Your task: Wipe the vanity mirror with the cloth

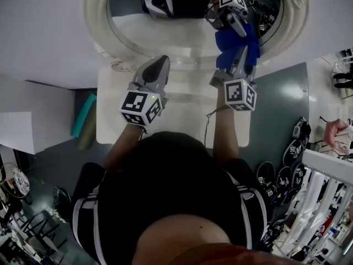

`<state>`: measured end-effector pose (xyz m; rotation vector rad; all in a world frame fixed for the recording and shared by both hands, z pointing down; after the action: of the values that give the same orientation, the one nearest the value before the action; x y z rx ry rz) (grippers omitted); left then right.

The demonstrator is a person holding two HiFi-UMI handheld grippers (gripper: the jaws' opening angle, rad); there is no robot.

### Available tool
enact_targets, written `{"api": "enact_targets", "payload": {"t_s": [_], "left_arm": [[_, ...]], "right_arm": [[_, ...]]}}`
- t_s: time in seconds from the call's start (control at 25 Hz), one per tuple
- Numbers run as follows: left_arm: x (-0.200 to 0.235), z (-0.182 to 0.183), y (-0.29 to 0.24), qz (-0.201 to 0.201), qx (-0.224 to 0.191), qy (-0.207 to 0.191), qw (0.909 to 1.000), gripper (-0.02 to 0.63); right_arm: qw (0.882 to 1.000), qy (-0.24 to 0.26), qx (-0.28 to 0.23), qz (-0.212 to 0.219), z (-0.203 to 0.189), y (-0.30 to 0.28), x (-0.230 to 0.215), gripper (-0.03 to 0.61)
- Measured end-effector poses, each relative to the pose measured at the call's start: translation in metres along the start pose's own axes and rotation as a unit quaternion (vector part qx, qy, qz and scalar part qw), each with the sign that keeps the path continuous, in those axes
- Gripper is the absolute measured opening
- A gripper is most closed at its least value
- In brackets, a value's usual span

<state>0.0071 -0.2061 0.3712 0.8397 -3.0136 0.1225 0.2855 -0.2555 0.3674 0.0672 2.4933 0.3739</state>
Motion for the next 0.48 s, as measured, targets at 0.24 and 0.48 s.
{"api": "enact_targets", "payload": {"t_s": [0.24,0.48], "left_arm": [[0.0,0.0,0.002,0.001,0.0,0.0,1.0,0.009],[-0.001,-0.008,0.006,0.007,0.005,0.001,1.0,0.009]], "right_arm": [[1.0,-0.003,-0.015,0.008,0.004,-0.004,0.0,0.042],[0.999,0.014,-0.027,0.031,0.014,-0.012,0.009,0.042]]}}
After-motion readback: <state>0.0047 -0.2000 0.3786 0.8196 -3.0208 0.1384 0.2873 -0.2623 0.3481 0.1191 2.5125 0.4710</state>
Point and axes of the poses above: the fingertips, and each gripper's own axes: y backward along the fingers, x to its left, z out of its top, the point moved 5 cm from there along y, backward along the fingers, and after that the axes turned 11 degrees about -y, right-handed, at the moved point
